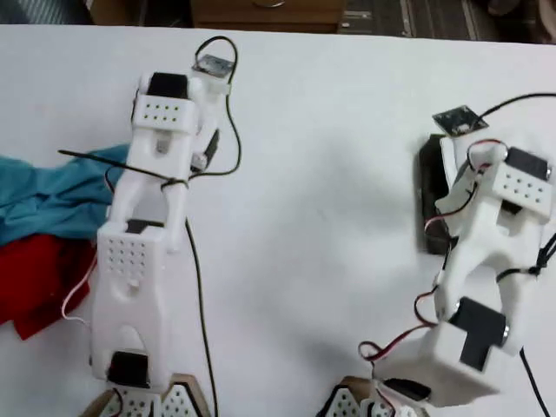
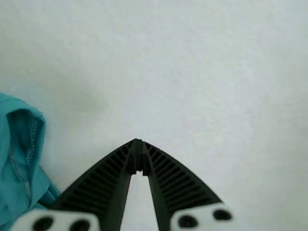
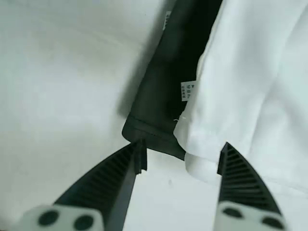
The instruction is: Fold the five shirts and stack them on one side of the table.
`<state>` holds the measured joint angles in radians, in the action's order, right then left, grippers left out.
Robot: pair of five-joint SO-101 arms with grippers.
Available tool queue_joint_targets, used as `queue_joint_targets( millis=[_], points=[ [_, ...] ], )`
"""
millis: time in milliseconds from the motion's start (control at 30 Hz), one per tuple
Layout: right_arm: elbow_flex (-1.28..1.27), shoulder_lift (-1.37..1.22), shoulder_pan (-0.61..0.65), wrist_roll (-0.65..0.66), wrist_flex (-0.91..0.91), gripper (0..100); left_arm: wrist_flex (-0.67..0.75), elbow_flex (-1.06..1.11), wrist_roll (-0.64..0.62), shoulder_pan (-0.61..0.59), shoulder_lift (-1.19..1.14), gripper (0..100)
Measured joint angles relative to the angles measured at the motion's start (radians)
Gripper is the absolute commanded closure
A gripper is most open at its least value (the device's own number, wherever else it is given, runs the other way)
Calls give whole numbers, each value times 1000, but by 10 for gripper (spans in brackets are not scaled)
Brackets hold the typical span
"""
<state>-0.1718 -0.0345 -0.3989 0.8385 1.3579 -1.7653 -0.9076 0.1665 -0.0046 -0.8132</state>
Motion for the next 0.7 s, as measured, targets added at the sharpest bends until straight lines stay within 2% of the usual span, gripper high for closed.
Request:
queue_joint_targets(
  millis=[167, 400, 700],
  points=[
    [-121, 29, -55, 86, -149, 762, 0, 0, 0, 0, 0, 973],
    [-192, 31, -133, 117, -322, 764, 0, 0, 0, 0, 0, 973],
    [-207, 31, -120, 144, -288, 763, 0, 0, 0, 0, 0, 973]
  ],
)
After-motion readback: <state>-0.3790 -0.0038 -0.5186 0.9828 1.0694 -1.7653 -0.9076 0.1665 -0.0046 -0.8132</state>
